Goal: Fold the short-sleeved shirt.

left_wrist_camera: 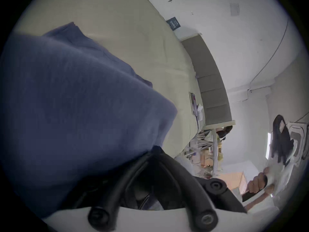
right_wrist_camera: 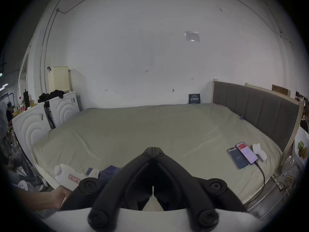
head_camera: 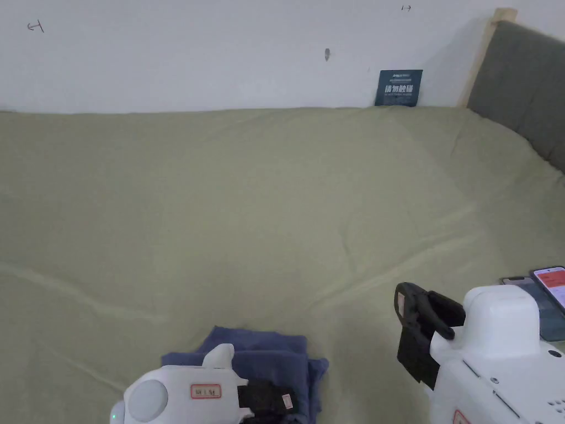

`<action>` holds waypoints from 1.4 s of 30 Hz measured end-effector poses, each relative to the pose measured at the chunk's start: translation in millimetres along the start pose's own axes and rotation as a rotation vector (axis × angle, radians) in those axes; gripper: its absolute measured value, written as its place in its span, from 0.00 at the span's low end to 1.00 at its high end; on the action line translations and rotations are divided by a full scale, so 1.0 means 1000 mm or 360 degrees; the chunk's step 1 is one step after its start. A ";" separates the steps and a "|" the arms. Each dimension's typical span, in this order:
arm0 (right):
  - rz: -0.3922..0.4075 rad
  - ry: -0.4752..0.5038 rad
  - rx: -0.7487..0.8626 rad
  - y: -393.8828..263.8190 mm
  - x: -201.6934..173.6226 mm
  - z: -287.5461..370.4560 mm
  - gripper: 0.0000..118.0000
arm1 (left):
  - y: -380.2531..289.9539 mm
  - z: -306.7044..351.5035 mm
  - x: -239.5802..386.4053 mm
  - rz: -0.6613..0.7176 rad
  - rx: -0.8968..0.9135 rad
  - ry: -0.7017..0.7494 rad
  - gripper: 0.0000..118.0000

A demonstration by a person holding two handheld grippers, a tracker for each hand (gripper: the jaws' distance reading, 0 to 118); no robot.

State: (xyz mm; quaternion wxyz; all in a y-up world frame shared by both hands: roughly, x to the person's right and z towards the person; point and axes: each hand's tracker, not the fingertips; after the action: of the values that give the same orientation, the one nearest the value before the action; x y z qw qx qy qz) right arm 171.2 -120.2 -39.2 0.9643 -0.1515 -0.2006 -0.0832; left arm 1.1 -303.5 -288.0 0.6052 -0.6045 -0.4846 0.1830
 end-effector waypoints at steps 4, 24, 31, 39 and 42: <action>-0.0081 0.0161 -0.0170 -0.015 -0.002 -0.015 0.01 | 0.002 0.021 0.017 -0.0088 0.0017 0.0039 0.00; -0.1252 0.1492 -0.1327 -0.173 0.048 -0.242 0.01 | 0.022 0.177 -0.055 -0.0055 0.0193 0.0321 0.04; -0.1186 0.1504 -0.1304 -0.170 0.044 -0.235 0.01 | 0.038 0.138 -0.081 0.0034 0.0008 -0.0062 0.99; -0.1191 0.1475 -0.1303 -0.165 0.042 -0.232 0.01 | 0.044 0.096 -0.096 0.0071 0.0081 -0.0023 0.21; -0.1048 0.1371 -0.1298 -0.148 0.033 -0.219 0.01 | 0.038 0.103 -0.095 0.0161 0.0078 -0.0094 0.21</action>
State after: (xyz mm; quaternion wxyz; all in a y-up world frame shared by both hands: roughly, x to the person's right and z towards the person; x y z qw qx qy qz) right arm 248.2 -333.7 -178.7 0.7482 -0.3875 0.2133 -0.4945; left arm -112.0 -315.0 -377.8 0.5953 -0.6076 -0.4663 0.2429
